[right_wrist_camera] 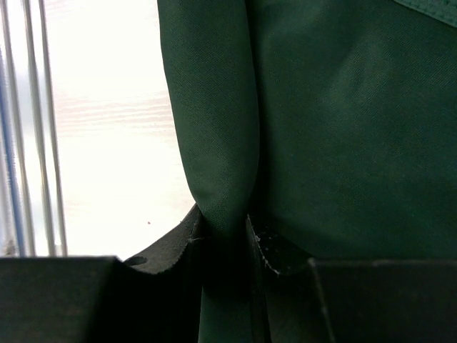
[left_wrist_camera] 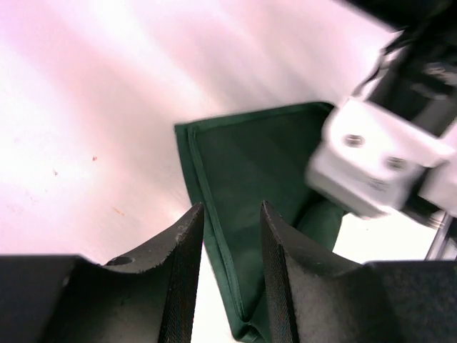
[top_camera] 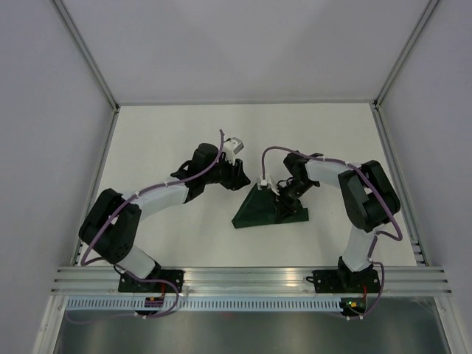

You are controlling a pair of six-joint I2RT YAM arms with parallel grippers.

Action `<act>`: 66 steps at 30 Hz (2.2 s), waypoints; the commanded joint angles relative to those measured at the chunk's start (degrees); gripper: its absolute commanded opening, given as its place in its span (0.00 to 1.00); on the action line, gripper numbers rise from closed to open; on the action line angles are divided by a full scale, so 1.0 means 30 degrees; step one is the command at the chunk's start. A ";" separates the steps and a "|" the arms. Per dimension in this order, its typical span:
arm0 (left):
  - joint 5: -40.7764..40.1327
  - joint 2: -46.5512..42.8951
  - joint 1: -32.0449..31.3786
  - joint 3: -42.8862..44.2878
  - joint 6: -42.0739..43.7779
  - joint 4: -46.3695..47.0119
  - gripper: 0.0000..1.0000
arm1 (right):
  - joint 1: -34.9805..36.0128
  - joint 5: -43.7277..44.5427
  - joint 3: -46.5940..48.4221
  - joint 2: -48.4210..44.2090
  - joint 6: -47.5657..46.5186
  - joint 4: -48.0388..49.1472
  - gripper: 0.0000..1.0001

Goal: Fold the napkin, place the utensils inside, and roll it up
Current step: Roll the napkin at the center of the board.

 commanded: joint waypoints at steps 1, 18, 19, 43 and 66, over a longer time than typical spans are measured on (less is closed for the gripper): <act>-0.0851 -0.1664 -0.0473 -0.1270 0.0340 0.2848 0.42 | -0.0115 0.1124 0.0363 0.2139 -0.1089 -0.2697 0.31; -0.6911 -0.2548 -0.9433 -0.4149 0.7431 0.4878 0.49 | -0.0291 0.0977 0.3967 0.6069 -0.0357 -0.4838 0.31; -0.7435 -0.2197 -0.9758 -0.4031 0.8014 0.4672 0.50 | -0.0262 0.0949 0.4026 0.6157 -0.0328 -0.4867 0.31; -1.0957 0.3576 -1.2252 -0.3825 1.1272 0.7337 0.45 | -0.0584 0.0860 0.5169 0.7711 -0.0152 -0.5482 0.31; -0.7881 0.4486 -1.1872 -0.3356 1.0716 0.5492 0.02 | -0.2458 -0.0253 0.6224 0.4021 0.0813 -0.6276 0.68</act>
